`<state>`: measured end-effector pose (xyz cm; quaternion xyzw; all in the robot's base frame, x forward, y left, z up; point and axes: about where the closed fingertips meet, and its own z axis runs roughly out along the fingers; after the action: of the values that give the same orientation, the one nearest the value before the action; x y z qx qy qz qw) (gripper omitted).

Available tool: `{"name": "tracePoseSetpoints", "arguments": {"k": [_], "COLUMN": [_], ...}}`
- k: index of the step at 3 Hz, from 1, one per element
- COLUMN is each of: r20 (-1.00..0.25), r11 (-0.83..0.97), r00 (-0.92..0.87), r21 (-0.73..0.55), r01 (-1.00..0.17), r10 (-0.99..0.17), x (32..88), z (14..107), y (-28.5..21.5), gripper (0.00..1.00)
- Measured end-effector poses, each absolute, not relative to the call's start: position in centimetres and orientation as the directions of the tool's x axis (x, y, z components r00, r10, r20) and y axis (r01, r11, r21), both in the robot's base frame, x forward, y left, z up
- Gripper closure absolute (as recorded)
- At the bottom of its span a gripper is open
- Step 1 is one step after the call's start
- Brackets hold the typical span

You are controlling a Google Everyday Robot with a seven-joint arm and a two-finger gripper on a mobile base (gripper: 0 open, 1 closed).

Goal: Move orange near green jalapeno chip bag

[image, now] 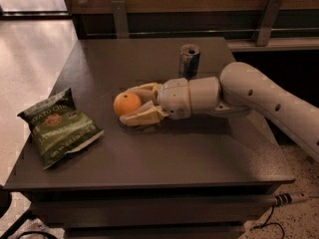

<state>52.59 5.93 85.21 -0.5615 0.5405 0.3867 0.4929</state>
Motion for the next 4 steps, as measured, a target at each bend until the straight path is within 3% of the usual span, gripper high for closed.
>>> {"name": "tracePoseSetpoints", "arguments": {"k": [2, 3, 4], "r20": [-0.953, -0.953, -0.953], "r11": [0.057, 0.054, 0.049], "r00": [0.106, 0.108, 0.109], "r21": [-0.127, -0.128, -0.128], "r01": [-0.99, -0.99, -0.991], "r10": [-0.283, -0.282, -0.282], "x": [51.5, 51.4, 51.3], "z": [84.4, 84.4, 84.4], "y": [8.5, 8.6, 8.8], "gripper": [1.0, 0.84, 0.59]}}
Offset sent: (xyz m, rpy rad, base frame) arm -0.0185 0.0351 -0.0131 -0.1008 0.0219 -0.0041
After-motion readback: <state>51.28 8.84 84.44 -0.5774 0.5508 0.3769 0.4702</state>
